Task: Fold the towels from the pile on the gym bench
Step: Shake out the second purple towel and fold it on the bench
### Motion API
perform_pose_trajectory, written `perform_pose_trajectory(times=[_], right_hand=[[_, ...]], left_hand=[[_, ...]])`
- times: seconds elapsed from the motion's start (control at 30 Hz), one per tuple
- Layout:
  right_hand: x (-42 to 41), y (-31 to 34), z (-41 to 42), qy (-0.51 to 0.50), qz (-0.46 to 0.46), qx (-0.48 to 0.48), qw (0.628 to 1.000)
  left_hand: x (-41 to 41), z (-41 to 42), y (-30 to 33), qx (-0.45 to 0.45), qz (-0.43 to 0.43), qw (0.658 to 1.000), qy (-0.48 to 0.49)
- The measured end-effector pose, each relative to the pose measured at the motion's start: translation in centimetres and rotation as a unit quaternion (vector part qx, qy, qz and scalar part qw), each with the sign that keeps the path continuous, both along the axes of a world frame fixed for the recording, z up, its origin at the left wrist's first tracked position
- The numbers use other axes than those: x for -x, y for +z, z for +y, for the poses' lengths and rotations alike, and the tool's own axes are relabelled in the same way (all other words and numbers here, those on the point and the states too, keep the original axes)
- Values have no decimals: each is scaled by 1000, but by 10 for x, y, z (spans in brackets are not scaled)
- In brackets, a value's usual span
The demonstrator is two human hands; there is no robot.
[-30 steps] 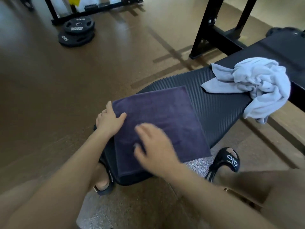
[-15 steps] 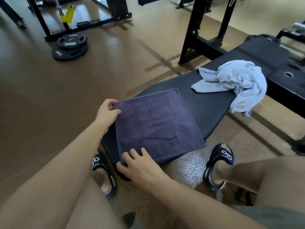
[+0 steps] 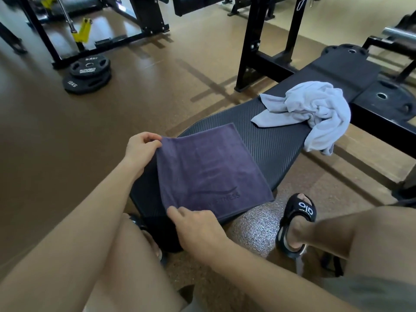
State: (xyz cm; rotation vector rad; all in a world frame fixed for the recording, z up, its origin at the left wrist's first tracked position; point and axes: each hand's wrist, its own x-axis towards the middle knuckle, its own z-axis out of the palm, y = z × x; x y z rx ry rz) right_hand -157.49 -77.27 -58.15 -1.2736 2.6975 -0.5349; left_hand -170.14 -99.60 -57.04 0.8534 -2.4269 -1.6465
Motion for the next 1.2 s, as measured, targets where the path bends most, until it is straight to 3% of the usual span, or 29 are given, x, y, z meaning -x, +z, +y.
perform_pose_trajectory(times=[0.13,0.27,0.33,0.53,0.8,1.1,1.2], right_hand=[[-2,8,31,-204,-129,147,959],[14,3,68,-357,-245,308,847],[28,-6,86,-406,-275,344,801],[60,-20,129,-454,-369,385,714],[74,-32,147,-491,-418,372,668],[75,-52,157,-501,-301,265,767],[76,-54,157,-509,-284,251,773]], left_hand=[[25,26,25,44,28,996,-67],[63,61,35,135,18,982,-132],[81,80,34,169,1,973,-156],[120,137,28,258,-32,940,-220],[158,172,8,290,-82,916,-266],[171,181,-12,290,-88,911,-280],[170,179,-17,333,-76,892,-297]])
